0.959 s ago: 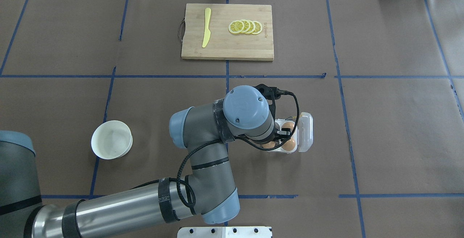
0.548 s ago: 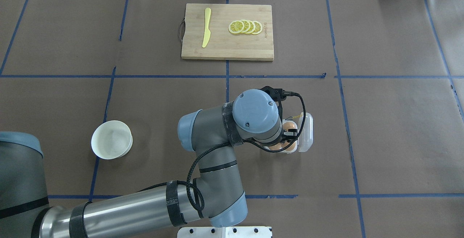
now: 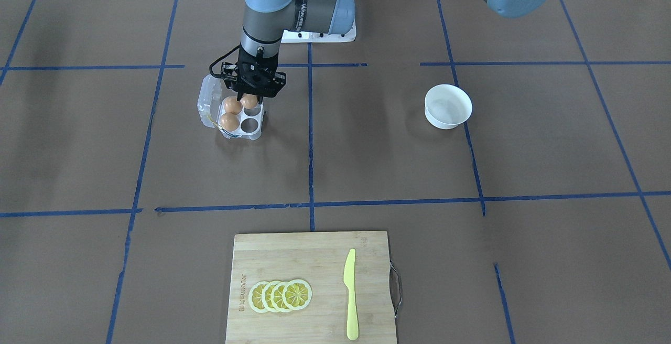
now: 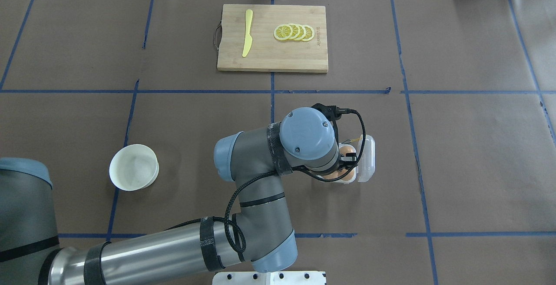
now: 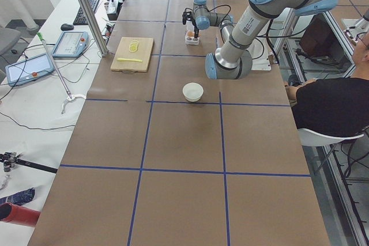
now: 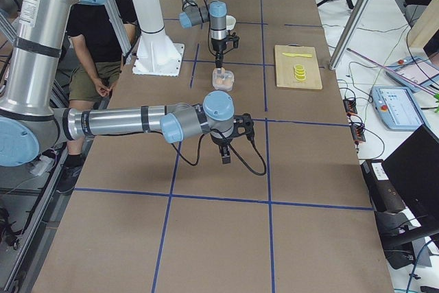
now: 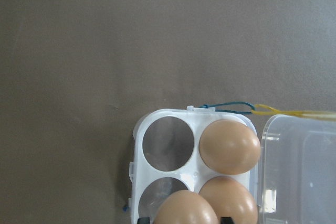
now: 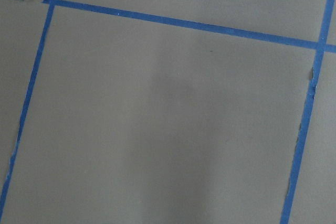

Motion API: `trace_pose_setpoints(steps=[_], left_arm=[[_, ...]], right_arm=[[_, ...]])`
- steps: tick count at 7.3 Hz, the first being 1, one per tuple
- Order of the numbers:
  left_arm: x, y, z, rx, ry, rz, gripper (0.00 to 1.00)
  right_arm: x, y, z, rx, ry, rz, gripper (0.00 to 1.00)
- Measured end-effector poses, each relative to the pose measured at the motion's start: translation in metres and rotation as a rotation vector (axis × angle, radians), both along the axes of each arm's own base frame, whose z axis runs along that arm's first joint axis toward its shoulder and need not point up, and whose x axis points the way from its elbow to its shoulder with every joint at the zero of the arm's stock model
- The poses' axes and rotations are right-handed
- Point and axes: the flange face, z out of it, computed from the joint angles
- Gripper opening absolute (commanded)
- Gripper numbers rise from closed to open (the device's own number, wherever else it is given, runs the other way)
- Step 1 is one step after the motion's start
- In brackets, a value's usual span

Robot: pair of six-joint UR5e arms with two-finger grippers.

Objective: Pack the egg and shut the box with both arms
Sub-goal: 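Lower the egg into the empty carton cup and open the left gripper, then raise the left gripper from the carton while the right arm approaches the lid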

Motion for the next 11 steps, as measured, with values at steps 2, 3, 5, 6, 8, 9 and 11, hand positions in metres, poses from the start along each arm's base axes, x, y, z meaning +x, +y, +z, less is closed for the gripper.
trace_pose_setpoints(steps=[2, 3, 5, 6, 8, 9, 11], left_arm=[[0.002, -0.002, 0.003, -0.005, -0.007, -0.013, 1.0], [0.002, -0.002, 0.004, -0.015, -0.008, -0.02, 1.0], [0.003, -0.002, 0.004, -0.028, -0.007, -0.028, 1.0], [0.001, -0.003, 0.003, -0.029, -0.004, -0.03, 1.0], [-0.017, -0.012, -0.005, -0.029, 0.014, -0.045, 0.99], [-0.04, -0.021, -0.003, -0.031, 0.027, -0.052, 0.99], [-0.107, -0.029, 0.026, -0.029, 0.058, -0.045, 0.99]], right_arm=[[0.0, 0.0, 0.001, -0.003, 0.0, 0.001, 1.0], [0.0, 0.0, 0.001, -0.003, 0.0, 0.001, 1.0], [0.0, 0.0, 0.001, -0.004, -0.001, 0.0, 1.0], [-0.001, 0.0, 0.001, -0.004, -0.001, -0.001, 1.0], [-0.015, -0.002, -0.007, -0.03, -0.01, -0.003, 1.0], [-0.034, -0.008, -0.023, -0.065, -0.024, 0.004, 1.0], [-0.096, -0.021, -0.068, -0.123, -0.061, 0.02, 1.0]])
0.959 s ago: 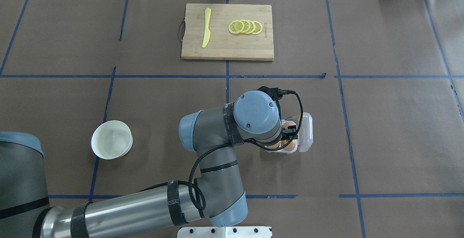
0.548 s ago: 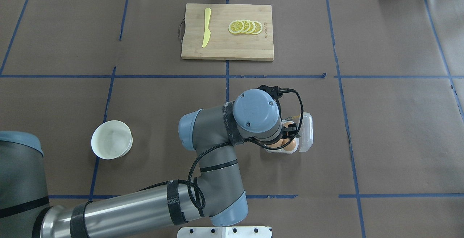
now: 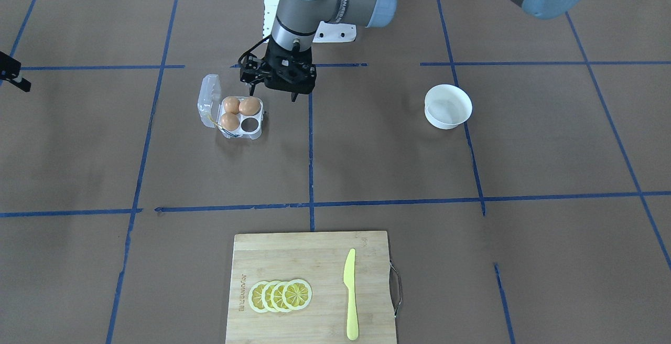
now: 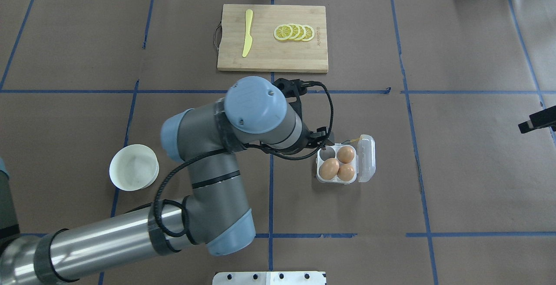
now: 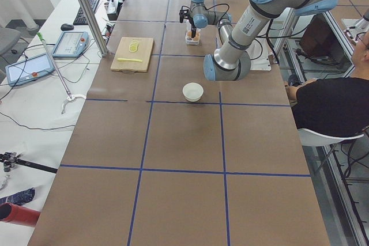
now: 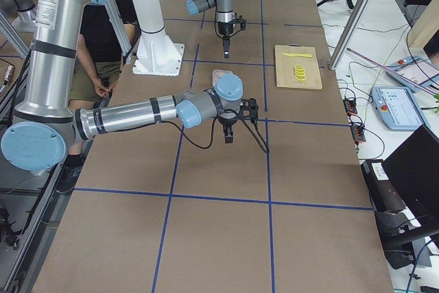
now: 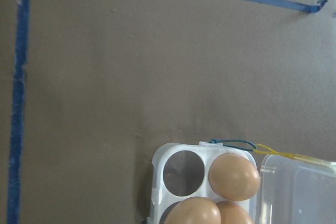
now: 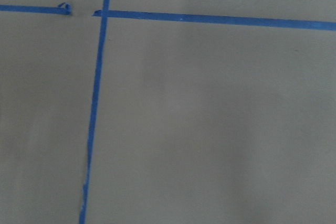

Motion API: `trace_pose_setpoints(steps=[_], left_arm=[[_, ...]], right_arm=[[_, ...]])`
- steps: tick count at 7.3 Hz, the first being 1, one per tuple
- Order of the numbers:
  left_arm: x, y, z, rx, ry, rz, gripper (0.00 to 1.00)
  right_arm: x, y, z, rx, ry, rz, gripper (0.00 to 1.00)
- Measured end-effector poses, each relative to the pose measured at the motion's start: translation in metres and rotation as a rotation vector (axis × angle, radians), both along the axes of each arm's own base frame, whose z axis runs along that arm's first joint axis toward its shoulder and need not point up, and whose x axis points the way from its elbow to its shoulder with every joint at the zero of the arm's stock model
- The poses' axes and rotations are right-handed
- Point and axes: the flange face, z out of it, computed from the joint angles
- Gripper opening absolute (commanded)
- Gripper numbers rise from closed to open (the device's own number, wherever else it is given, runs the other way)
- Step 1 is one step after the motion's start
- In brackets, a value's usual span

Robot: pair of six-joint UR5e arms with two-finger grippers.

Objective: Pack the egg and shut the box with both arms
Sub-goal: 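Raise the left gripper from the carton while the right arm approaches the lid, then push the clear carton lid shut with both grippers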

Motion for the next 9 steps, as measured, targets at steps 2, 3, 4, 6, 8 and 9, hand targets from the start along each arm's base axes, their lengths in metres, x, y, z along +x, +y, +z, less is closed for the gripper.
trace_pose_setpoints(steps=[2, 3, 4, 6, 8, 9], left_arm=[[-0.047, -0.009, 0.027, 0.037, 0.002, -0.011, 0.99], [-0.065, -0.011, 0.04, 0.048, -0.002, -0.018, 0.99], [-0.078, -0.013, 0.049, 0.061, -0.007, -0.022, 0.99], [-0.095, -0.016, 0.056, 0.074, -0.008, -0.033, 0.99], [-0.128, -0.022, 0.068, 0.074, -0.004, -0.059, 0.99], [-0.151, -0.03, 0.076, 0.066, -0.003, -0.078, 0.99]], right_arm=[[-0.1, 0.013, -0.042, -0.029, -0.032, 0.101, 1.0], [-0.16, 0.028, -0.067, -0.041, -0.054, 0.166, 1.0], [-0.21, 0.04, -0.094, -0.045, -0.083, 0.21, 1.0], [-0.292, 0.045, -0.175, -0.104, -0.109, 0.27, 1.0], [-0.318, 0.047, -0.256, -0.146, -0.126, 0.321, 1.0], [-0.305, 0.051, -0.28, -0.151, -0.14, 0.332, 1.0]])
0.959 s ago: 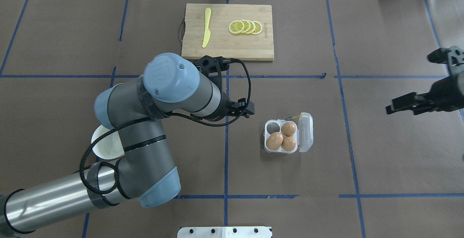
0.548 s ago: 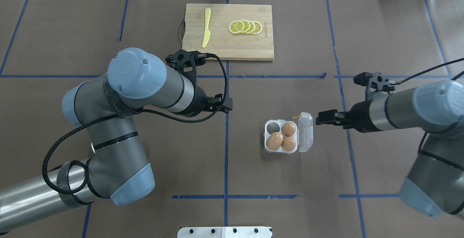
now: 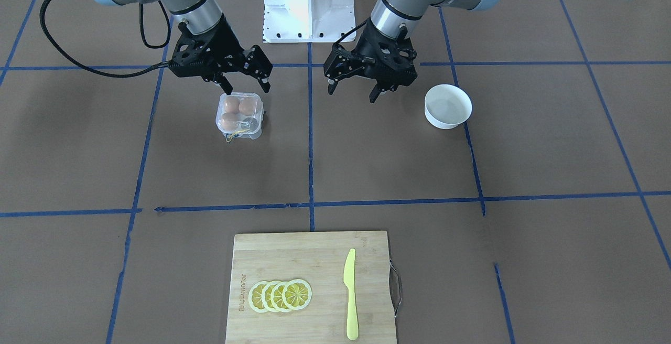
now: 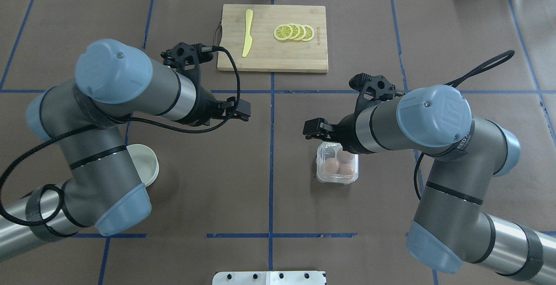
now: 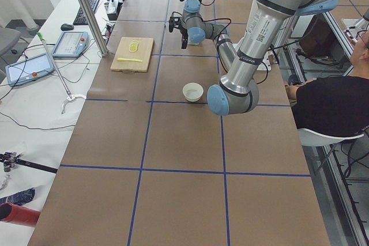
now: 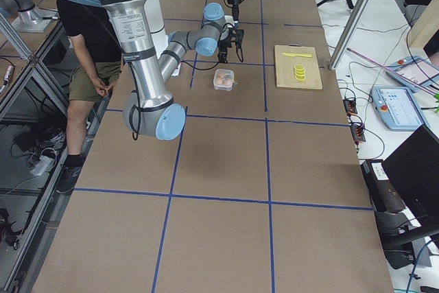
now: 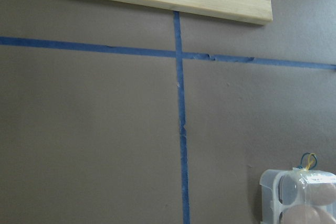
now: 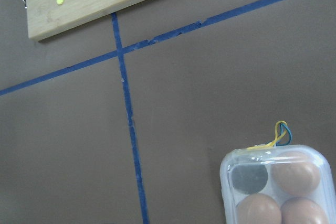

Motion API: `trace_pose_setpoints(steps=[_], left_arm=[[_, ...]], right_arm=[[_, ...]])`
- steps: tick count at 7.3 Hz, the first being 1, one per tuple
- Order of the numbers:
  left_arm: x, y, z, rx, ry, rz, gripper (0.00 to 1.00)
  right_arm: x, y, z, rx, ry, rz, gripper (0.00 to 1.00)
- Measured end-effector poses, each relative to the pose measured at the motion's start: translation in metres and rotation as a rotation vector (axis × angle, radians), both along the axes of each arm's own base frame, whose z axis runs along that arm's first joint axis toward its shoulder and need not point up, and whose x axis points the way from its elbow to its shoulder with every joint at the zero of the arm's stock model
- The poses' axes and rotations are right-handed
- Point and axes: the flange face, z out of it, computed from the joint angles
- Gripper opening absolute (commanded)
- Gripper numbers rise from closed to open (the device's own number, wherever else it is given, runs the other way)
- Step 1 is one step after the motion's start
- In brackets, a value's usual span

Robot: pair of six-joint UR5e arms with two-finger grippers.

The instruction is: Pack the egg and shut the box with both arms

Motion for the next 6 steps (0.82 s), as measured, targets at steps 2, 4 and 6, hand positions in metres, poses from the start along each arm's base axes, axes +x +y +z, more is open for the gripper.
trace_pose_setpoints(steps=[2, 4, 6], left_arm=[[-0.044, -0.002, 0.03, 0.027, -0.028, -0.007, 0.99], [-0.1, 0.001, 0.079, 0.105, -0.11, -0.001, 0.99], [-0.162, 0.012, 0.121, 0.158, -0.177, 0.022, 0.99]], right_arm=[[0.055, -0.013, -0.019, -0.042, -0.011, 0.018, 1.0], [0.136, -0.045, 0.001, -0.133, -0.014, 0.038, 1.0], [0.215, -0.057, 0.048, -0.138, 0.021, 0.037, 1.0]])
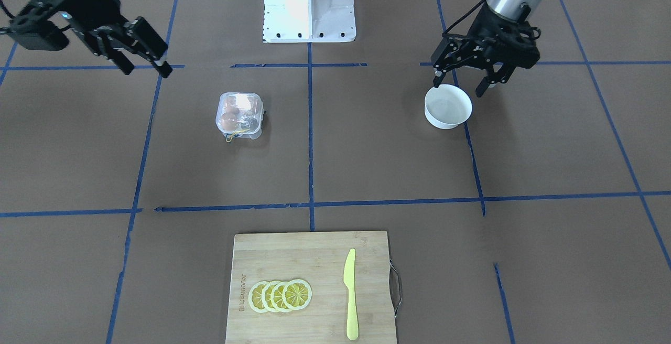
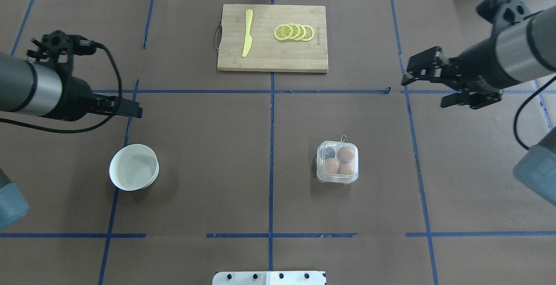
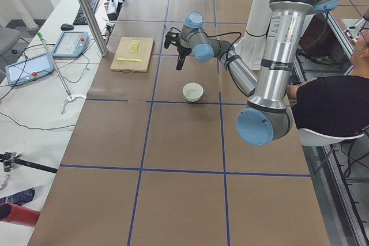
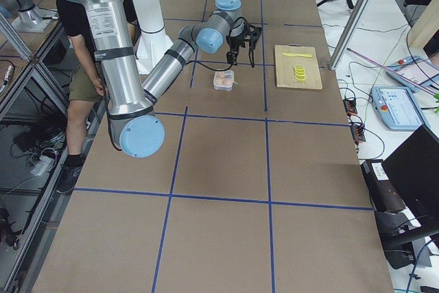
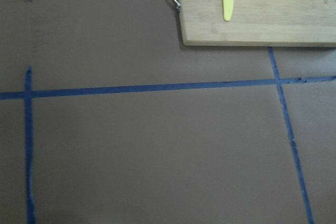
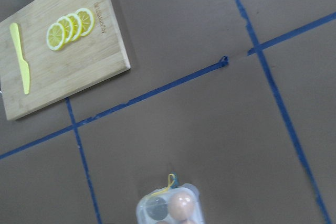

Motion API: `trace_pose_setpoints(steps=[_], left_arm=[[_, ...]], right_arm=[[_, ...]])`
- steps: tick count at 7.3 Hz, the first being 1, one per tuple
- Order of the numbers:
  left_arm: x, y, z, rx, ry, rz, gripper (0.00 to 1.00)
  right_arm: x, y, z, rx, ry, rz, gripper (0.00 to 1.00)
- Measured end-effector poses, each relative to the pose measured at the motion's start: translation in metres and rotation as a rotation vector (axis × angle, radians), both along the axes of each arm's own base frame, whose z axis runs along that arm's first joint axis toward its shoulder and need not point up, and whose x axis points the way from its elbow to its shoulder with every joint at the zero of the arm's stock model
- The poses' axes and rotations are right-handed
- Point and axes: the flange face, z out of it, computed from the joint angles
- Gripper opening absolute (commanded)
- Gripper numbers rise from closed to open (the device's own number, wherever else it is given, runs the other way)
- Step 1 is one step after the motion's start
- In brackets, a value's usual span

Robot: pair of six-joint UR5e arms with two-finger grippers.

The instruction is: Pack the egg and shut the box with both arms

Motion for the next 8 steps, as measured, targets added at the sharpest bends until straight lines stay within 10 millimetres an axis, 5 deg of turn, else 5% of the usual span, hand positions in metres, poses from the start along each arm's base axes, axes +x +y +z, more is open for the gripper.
trace_pose_setpoints(steps=[2, 5, 7, 8], left_arm=[[-0.077, 0.001, 0.049, 0.076, -0.104, 0.026, 1.0], [-0.237, 0.004, 0.155, 0.223, -0.282, 0.123, 1.0], [-0.341, 0.014, 0.245, 0.19, -0.297, 0.096, 1.0], [-0.363, 0.02, 0.272, 0.151, -0.294, 0.069, 1.0]], right_arm=[[0.079, 0.001, 0.075, 0.088, 0.087, -0.08, 1.0], [0.182, -0.003, 0.171, 0.199, 0.165, -0.145, 1.0], [0.231, 0.0, 0.244, 0.273, 0.22, -0.221, 1.0], [0.249, 0.007, 0.275, 0.297, 0.24, -0.267, 1.0]])
